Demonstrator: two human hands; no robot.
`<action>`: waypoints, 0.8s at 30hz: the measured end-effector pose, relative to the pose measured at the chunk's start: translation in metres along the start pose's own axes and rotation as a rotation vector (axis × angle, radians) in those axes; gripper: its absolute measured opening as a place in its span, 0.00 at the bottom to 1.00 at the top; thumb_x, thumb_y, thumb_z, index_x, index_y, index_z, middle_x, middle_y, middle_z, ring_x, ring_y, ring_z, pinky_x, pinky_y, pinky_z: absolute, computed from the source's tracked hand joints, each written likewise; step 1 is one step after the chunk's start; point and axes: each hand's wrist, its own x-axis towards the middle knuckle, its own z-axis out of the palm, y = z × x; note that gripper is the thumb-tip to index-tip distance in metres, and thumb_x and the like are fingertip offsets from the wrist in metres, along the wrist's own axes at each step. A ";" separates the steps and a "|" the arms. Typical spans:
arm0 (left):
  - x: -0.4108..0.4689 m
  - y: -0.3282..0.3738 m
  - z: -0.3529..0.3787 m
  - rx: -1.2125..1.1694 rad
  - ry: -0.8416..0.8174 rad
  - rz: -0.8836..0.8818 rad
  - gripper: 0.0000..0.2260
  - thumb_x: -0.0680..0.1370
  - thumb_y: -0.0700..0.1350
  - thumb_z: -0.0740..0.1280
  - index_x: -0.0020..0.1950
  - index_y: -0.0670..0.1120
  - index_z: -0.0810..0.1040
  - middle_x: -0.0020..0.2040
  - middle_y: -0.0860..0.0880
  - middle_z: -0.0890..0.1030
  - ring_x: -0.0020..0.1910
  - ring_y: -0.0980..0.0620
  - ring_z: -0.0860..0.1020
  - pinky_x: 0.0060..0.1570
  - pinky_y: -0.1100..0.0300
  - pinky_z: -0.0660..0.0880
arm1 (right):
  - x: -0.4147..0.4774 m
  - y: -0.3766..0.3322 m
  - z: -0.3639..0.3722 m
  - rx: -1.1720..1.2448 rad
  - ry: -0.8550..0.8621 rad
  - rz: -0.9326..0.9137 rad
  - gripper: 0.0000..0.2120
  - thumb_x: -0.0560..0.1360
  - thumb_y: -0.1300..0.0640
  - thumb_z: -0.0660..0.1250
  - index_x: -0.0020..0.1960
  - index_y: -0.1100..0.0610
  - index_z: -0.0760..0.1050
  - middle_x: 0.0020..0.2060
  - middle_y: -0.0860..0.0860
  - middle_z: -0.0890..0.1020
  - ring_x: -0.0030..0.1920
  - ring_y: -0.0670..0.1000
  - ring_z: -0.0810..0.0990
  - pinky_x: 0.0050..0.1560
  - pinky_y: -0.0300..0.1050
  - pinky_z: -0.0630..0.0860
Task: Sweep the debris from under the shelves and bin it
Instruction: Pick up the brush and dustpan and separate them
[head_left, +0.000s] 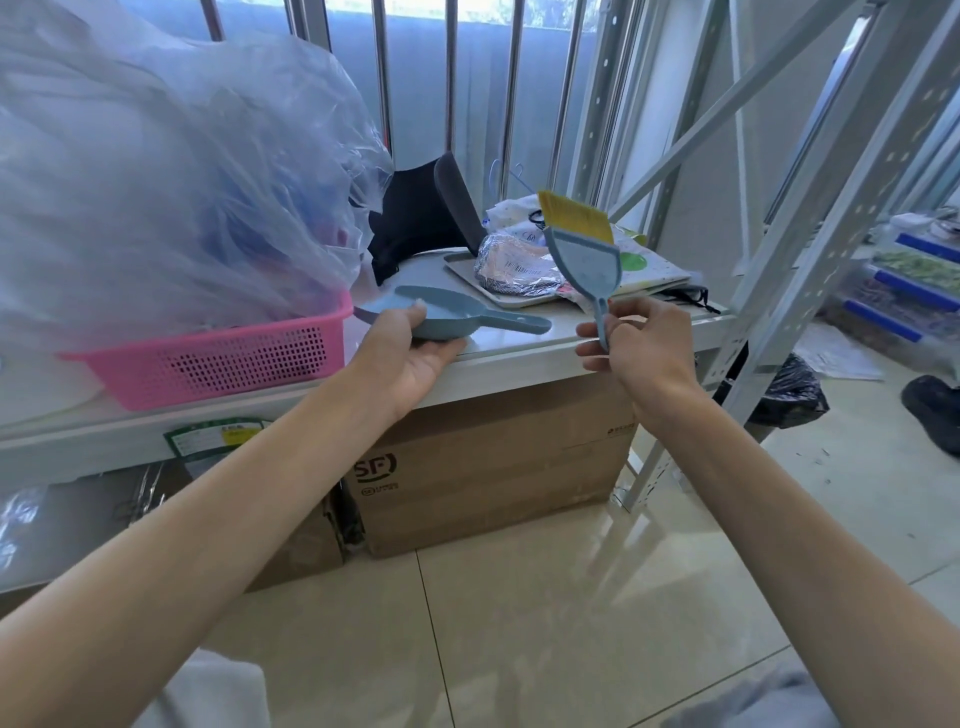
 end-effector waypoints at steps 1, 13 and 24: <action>0.001 -0.001 0.000 -0.011 0.014 -0.003 0.12 0.83 0.34 0.57 0.66 0.35 0.67 0.66 0.36 0.74 0.66 0.36 0.74 0.66 0.39 0.70 | 0.000 0.000 0.000 0.031 -0.004 0.016 0.07 0.81 0.63 0.59 0.57 0.61 0.74 0.42 0.56 0.84 0.34 0.51 0.83 0.33 0.41 0.81; 0.004 -0.004 0.006 -0.031 0.148 -0.001 0.19 0.80 0.27 0.57 0.70 0.37 0.64 0.58 0.41 0.77 0.68 0.43 0.73 0.71 0.45 0.65 | -0.002 -0.002 0.006 0.106 -0.069 0.097 0.10 0.81 0.61 0.61 0.60 0.62 0.73 0.41 0.54 0.84 0.30 0.47 0.81 0.26 0.37 0.76; -0.003 -0.004 0.005 0.139 0.181 -0.124 0.08 0.77 0.33 0.68 0.55 0.36 0.74 0.53 0.41 0.83 0.54 0.42 0.82 0.53 0.50 0.80 | -0.004 -0.003 0.008 0.270 -0.135 0.217 0.09 0.78 0.60 0.66 0.55 0.64 0.75 0.43 0.56 0.85 0.34 0.48 0.83 0.35 0.39 0.79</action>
